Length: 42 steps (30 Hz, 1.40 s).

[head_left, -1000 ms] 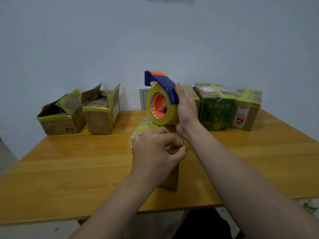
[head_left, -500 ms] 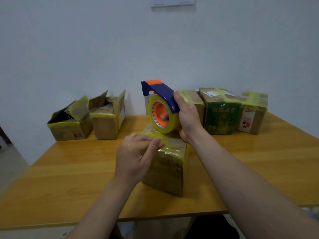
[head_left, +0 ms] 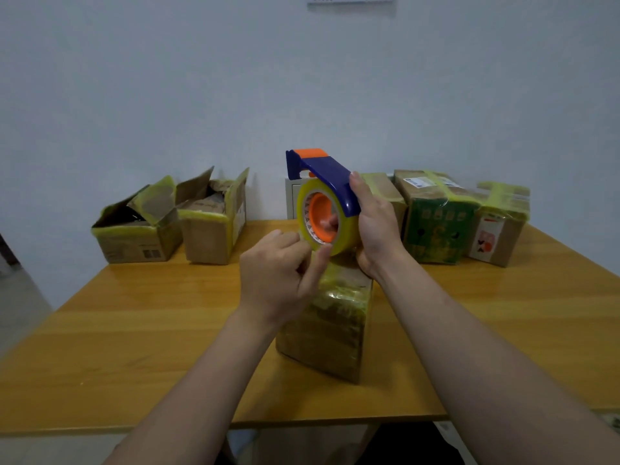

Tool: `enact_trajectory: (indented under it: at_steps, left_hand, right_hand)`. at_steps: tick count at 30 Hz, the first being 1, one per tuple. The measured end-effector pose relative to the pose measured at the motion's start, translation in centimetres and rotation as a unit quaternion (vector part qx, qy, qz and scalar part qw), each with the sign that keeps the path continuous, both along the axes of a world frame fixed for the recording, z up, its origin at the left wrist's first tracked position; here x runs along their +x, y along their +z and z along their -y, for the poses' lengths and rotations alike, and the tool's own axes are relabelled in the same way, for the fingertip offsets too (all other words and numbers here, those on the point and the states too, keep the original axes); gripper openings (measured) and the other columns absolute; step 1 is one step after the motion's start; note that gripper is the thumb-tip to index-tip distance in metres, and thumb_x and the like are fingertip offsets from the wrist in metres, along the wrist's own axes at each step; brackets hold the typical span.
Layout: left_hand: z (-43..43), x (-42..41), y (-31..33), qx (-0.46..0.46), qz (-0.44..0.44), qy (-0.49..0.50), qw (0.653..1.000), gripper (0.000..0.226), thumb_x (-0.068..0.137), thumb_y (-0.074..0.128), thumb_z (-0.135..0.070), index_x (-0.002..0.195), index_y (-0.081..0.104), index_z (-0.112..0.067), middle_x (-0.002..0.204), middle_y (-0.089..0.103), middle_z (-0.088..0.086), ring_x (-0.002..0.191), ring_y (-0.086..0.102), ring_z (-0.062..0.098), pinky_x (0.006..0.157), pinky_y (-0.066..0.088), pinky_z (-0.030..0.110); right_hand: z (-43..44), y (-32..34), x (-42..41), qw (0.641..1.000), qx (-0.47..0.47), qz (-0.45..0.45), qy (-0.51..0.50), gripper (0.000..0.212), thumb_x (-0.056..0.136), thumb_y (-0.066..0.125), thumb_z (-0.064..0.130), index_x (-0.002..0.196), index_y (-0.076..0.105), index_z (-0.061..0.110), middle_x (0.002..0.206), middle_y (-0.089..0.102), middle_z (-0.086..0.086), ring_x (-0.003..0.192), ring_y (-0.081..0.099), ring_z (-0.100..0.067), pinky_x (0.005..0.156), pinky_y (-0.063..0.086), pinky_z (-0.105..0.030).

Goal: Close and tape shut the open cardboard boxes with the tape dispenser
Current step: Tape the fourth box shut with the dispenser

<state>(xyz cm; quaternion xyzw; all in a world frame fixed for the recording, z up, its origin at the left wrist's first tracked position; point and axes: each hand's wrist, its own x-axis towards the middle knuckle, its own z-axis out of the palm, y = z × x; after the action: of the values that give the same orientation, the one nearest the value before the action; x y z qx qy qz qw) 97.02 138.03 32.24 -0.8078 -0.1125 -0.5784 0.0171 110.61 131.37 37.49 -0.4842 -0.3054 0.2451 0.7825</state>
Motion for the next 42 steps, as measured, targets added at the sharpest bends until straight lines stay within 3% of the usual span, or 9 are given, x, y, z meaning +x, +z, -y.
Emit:
enact_trajectory:
  at_steps: [3,11,17,22,26,29,33,37,42]
  left_hand:
    - [1.6,0.6,0.0,0.008,-0.031,-0.019,0.999,0.055,0.107,0.044,-0.045,0.06,0.051,-0.017,0.066,0.039,-0.011,0.059,0.038,0.011,0.049,0.028,0.03]
    - [1.7,2.0,-0.6,0.009,0.032,-0.027,0.999,0.056,0.11,0.041,-0.027,0.057,0.052,-0.012,0.061,0.038,-0.008,0.053,0.034,0.012,0.048,0.023,0.03]
    - [3.9,3.3,-2.0,-0.007,0.05,-0.06,0.997,0.06,0.112,0.04,-0.031,0.06,0.063,-0.01,0.059,0.054,0.002,0.055,0.046,0.017,0.046,0.035,0.04]
    - [3.5,3.8,-2.3,0.012,0.082,-0.073,0.994,0.064,0.111,0.044,-0.03,0.053,0.057,-0.007,0.053,0.048,0.004,0.047,0.042,0.019,0.041,0.032,0.042]
    - [3.5,3.0,-2.8,0.056,0.04,-0.075,0.995,0.054,0.104,0.057,-0.039,0.059,0.056,-0.009,0.061,0.048,0.004,0.059,0.042,0.017,0.052,0.031,0.034]
    - [3.5,3.0,-3.1,0.071,0.038,-0.053,0.995,0.045,0.099,0.064,-0.029,0.06,0.055,-0.009,0.063,0.048,0.005,0.061,0.041,0.018,0.052,0.033,0.036]
    - [3.6,3.3,-2.8,0.072,0.039,-0.049,0.995,0.045,0.101,0.058,-0.029,0.061,0.055,-0.01,0.063,0.049,0.005,0.061,0.041,0.018,0.051,0.033,0.036]
    - [2.9,2.2,-3.0,0.089,-0.001,-0.075,0.993,0.054,0.091,0.069,-0.055,0.063,0.055,-0.011,0.069,0.049,0.004,0.067,0.043,0.018,0.059,0.033,0.03]
    - [3.0,2.4,-3.5,0.102,0.01,-0.043,0.994,0.042,0.088,0.073,-0.04,0.064,0.055,-0.009,0.069,0.048,0.007,0.069,0.042,0.022,0.058,0.036,0.037]
  right_hand:
    - [-0.1,-0.1,0.1,1.0,0.007,-0.014,0.001,0.034,0.099,0.06,0.044,0.098,0.075,0.013,0.093,0.076,-0.01,0.082,0.072,-0.022,0.076,0.058,-0.037]
    - [-0.1,-0.1,0.2,1.0,0.002,-0.013,-0.003,0.032,0.099,0.061,0.043,0.101,0.075,0.015,0.098,0.077,-0.012,0.084,0.073,-0.023,0.081,0.059,-0.04]
    - [0.3,0.0,0.4,1.0,-0.015,0.0,-0.009,0.038,0.101,0.057,0.045,0.102,0.073,0.01,0.082,0.076,-0.003,0.07,0.07,-0.013,0.065,0.057,-0.026]
    - [0.6,-0.1,0.6,1.0,-0.01,-0.023,0.018,0.042,0.099,0.059,0.046,0.11,0.073,0.008,0.09,0.075,-0.008,0.074,0.07,-0.018,0.069,0.058,-0.031]
    - [0.6,-0.3,1.0,0.999,0.004,-0.045,0.026,0.044,0.099,0.058,0.048,0.109,0.074,0.009,0.086,0.073,-0.009,0.071,0.068,-0.019,0.071,0.056,-0.036]
    - [0.5,-0.2,1.1,0.998,0.006,-0.058,0.024,0.044,0.1,0.056,0.048,0.109,0.074,0.009,0.082,0.073,-0.007,0.069,0.068,-0.017,0.07,0.056,-0.034]
    - [0.7,-0.2,1.1,0.999,-0.006,-0.041,0.032,0.045,0.1,0.055,0.05,0.108,0.074,0.009,0.079,0.072,-0.006,0.067,0.068,-0.017,0.069,0.055,-0.035]
    - [1.0,0.2,1.4,0.998,-0.029,-0.017,0.046,0.047,0.102,0.05,0.053,0.098,0.074,0.013,0.071,0.07,-0.007,0.063,0.067,-0.018,0.071,0.055,-0.036]
    - [0.5,0.5,2.1,0.998,-0.05,0.038,0.029,0.044,0.1,0.052,0.055,0.098,0.075,0.017,0.08,0.073,-0.006,0.074,0.068,-0.02,0.079,0.055,-0.04]
